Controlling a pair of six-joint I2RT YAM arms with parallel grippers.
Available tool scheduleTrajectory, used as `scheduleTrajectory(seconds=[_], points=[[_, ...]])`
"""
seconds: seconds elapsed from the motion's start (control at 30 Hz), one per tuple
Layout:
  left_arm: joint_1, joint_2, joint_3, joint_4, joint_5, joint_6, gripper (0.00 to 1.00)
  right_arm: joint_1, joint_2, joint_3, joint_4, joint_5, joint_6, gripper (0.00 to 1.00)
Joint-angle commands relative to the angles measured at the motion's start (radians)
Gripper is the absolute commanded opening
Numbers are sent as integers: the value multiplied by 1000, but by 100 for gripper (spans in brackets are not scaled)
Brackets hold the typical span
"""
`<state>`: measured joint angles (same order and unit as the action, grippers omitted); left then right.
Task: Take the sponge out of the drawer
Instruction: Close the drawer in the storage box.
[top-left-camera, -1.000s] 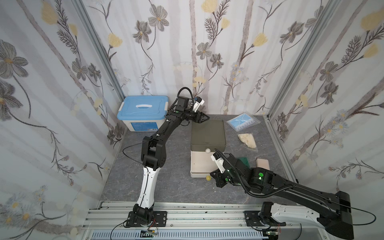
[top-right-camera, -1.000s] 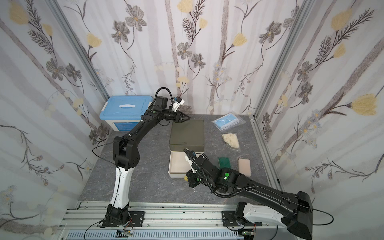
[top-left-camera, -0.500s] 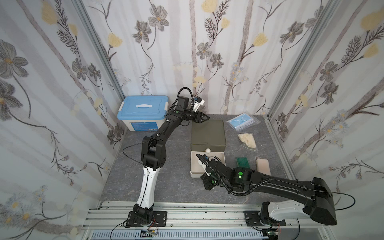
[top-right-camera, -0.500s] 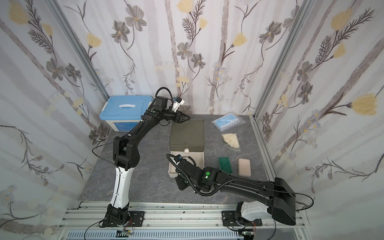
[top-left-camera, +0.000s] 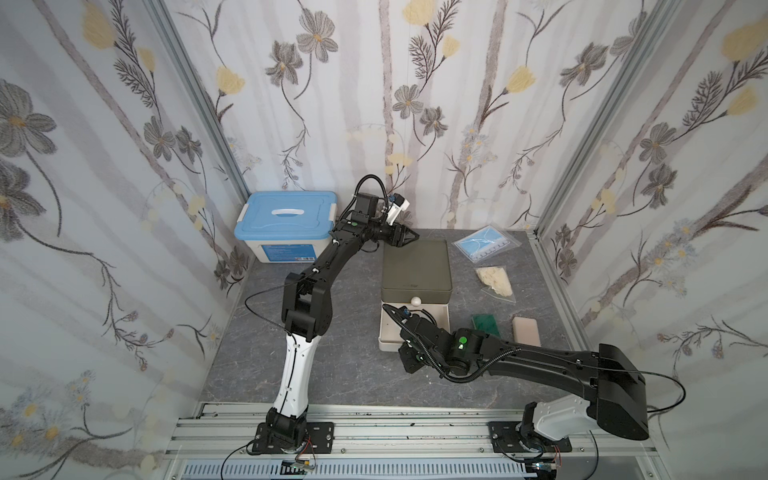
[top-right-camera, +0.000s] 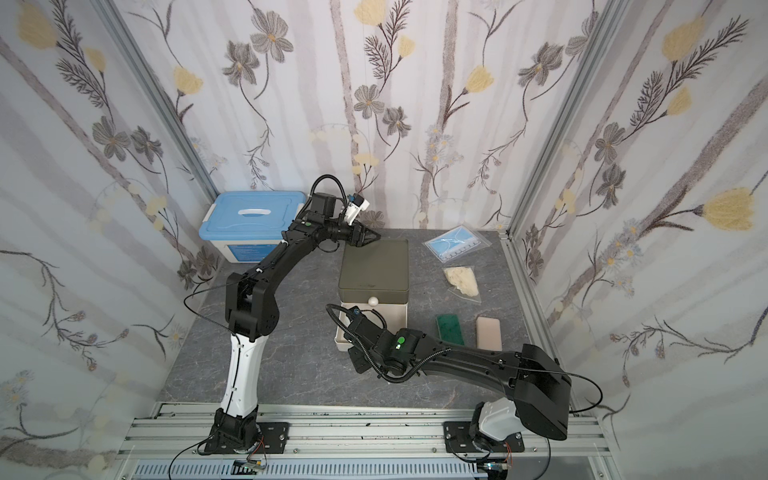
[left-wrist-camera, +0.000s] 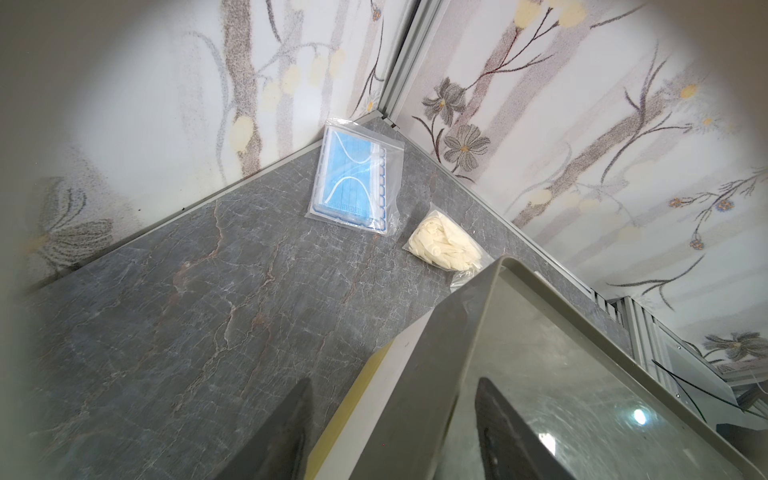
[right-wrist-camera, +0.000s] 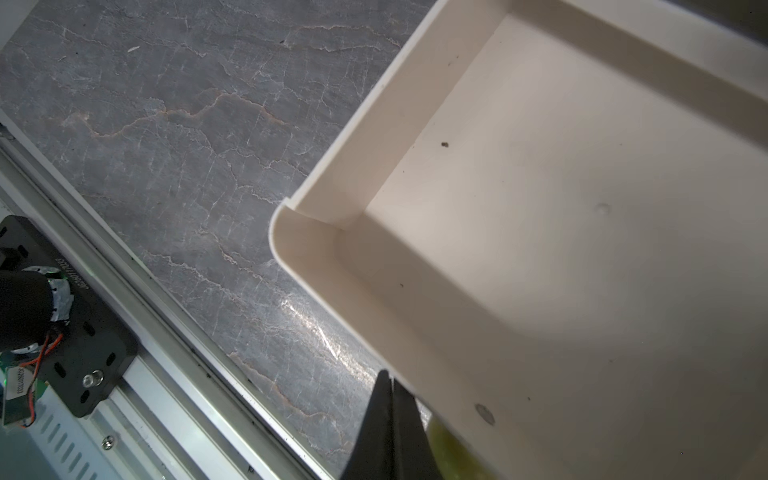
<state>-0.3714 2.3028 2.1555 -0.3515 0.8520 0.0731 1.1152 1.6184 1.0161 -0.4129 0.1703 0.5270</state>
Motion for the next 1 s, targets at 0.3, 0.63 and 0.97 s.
scheduleTrajectory(seconds=[0.3, 0.63, 0.97], points=[[-3, 0, -32, -93, -14, 9, 63, -70, 76, 69, -63, 204, -116, 0], [1, -10, -36, -131, -19, 37, 63, -105, 136, 108, -6, 308, -227, 0], [6, -21, -34, -175, -23, 65, 63, -125, 222, 172, 60, 356, -323, 0]])
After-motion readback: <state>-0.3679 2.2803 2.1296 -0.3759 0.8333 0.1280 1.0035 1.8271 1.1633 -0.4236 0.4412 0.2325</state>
